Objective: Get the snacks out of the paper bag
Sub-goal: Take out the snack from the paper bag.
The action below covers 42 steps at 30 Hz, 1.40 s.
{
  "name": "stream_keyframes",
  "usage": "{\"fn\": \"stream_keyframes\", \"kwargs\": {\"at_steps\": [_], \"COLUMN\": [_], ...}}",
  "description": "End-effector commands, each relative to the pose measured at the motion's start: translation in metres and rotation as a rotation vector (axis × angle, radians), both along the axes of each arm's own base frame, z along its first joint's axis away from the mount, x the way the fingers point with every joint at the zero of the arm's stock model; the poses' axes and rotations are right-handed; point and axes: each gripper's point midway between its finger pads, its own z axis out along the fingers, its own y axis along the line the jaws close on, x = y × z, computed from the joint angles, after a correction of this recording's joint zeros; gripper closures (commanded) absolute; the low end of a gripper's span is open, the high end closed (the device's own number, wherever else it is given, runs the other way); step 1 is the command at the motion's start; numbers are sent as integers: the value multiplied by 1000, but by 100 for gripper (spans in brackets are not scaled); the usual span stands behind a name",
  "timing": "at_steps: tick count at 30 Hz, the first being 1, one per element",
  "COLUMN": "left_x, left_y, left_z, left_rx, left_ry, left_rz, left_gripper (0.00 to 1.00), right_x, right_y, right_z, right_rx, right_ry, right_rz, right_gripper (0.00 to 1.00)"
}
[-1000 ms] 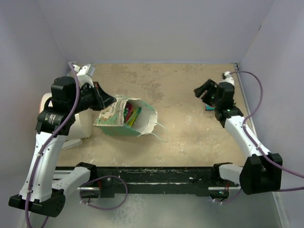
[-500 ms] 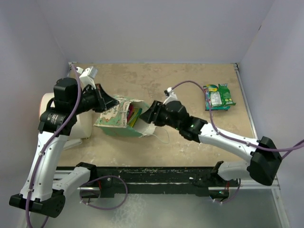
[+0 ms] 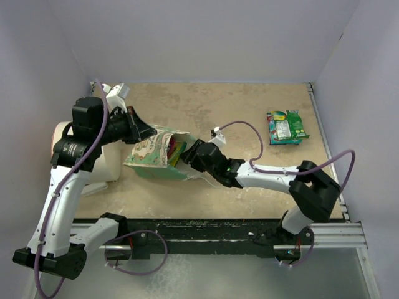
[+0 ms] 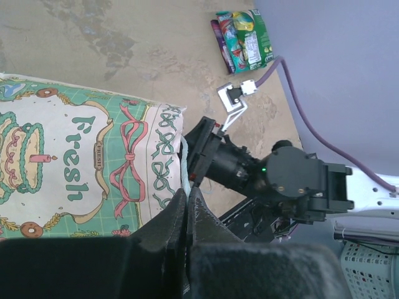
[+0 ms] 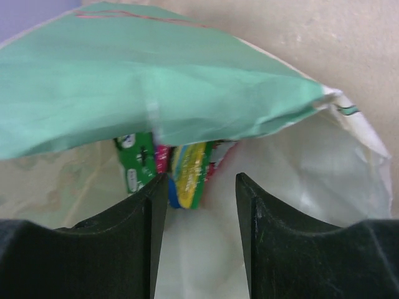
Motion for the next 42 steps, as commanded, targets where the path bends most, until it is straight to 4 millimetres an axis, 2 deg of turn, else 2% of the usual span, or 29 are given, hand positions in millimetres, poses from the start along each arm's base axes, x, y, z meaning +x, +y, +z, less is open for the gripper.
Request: {"fn": "stream_keyframes", "kwargs": {"at_steps": [1,12,13,19,22,24,27,32,39,42], "left_x": [-1,-4,-5,-8,-10,-11,-12,-13,-12,-12], "left_y": [-1,-1,0,-1,0,1,3,9,20,25], "left_z": [17,17,16,15,15,14,14,14,13,12], "left_rx": [-5,0,0,1,3,6,14,34,63,73], "left_ry": [-54,-54,-52,-49,-52,-51,-56,-63,-71,-74], "left_rz": [-16,-21,-21,-26,-23,-20,-13,19,85,112], "left_gripper": [100,100,100,100,100,100,100,100,100,100], "right_x": [18,31,34,44,49,52,52,52,53,48], "right_y": [10,38,47,73,80,84,87,87,76,72], "right_z": [14,-28,-21,-21,-21,-20,-18,4,51,63], "right_rx": [100,155,181,189,170,168,147,119,84,73], "right_ry": [-6,92,84,95,85,84,80,18,-109,-125], "right_rz": [-113,-150,-139,-107,-99,-91,-69,-29,9,28], "right_gripper": [50,45,45,46,49,53,65,81,94,100]}}
